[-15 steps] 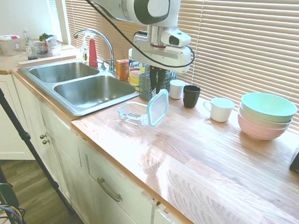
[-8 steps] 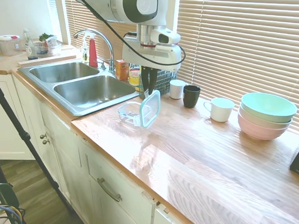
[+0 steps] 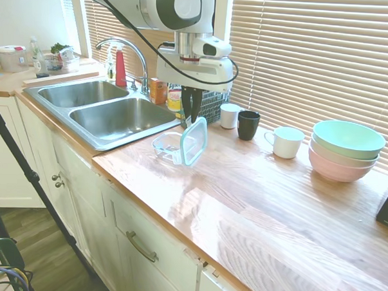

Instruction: Cover the lid of the food container

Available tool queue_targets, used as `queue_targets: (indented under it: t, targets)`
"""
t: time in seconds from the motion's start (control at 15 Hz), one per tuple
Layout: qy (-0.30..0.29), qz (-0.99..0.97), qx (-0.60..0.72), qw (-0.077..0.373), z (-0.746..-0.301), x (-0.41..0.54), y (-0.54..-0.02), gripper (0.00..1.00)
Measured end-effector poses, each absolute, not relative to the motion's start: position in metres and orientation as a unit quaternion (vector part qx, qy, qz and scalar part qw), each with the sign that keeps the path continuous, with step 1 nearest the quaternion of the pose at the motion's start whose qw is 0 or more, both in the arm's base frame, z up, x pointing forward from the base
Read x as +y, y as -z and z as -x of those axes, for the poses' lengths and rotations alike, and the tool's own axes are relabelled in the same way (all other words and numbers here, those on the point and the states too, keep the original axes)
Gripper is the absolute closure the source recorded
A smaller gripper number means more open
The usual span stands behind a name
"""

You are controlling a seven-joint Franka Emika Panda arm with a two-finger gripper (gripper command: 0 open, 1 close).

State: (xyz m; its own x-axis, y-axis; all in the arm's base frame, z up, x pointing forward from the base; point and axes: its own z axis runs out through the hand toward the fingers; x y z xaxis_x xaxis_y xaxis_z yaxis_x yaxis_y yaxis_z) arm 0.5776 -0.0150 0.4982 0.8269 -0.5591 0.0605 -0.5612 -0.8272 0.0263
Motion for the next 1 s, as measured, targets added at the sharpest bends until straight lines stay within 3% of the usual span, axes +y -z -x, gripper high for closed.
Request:
queue_targets:
  t: [1.0]
  targets:
    - [-0.037, -0.954, -0.295, 0.025, -0.586, -0.003, -0.511, 1.0]
